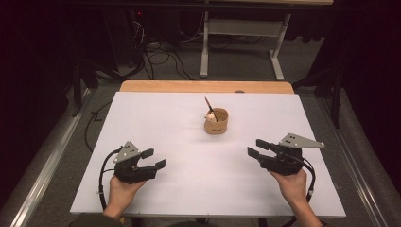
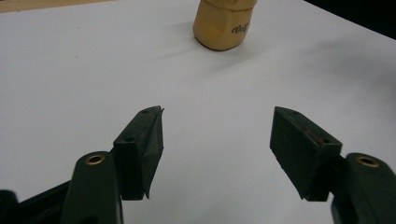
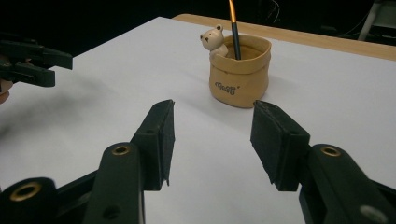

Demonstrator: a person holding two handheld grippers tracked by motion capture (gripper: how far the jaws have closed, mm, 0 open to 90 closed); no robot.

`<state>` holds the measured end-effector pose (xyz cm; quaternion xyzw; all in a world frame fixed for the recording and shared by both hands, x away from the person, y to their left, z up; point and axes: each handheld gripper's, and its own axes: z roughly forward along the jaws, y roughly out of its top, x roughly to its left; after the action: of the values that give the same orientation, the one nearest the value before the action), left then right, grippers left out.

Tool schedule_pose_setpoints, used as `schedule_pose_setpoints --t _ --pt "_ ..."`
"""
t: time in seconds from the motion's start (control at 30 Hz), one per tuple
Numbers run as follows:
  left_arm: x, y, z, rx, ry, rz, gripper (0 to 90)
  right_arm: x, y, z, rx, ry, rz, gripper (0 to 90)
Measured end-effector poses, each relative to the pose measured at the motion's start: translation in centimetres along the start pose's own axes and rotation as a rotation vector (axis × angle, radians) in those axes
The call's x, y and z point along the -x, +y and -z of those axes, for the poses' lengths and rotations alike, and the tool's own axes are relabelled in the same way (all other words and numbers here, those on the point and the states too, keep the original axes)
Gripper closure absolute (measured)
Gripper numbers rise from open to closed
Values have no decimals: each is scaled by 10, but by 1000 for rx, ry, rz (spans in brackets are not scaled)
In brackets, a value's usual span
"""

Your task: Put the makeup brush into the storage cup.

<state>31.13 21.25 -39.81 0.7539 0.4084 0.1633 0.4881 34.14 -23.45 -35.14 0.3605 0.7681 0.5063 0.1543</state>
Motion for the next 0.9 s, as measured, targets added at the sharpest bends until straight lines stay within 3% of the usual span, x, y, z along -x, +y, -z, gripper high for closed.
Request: schedule_pose_setpoints --t 0.9 --pt "1 0 0 -1 1 -2 353 -1 -24 -1 -16 -38 9 501"
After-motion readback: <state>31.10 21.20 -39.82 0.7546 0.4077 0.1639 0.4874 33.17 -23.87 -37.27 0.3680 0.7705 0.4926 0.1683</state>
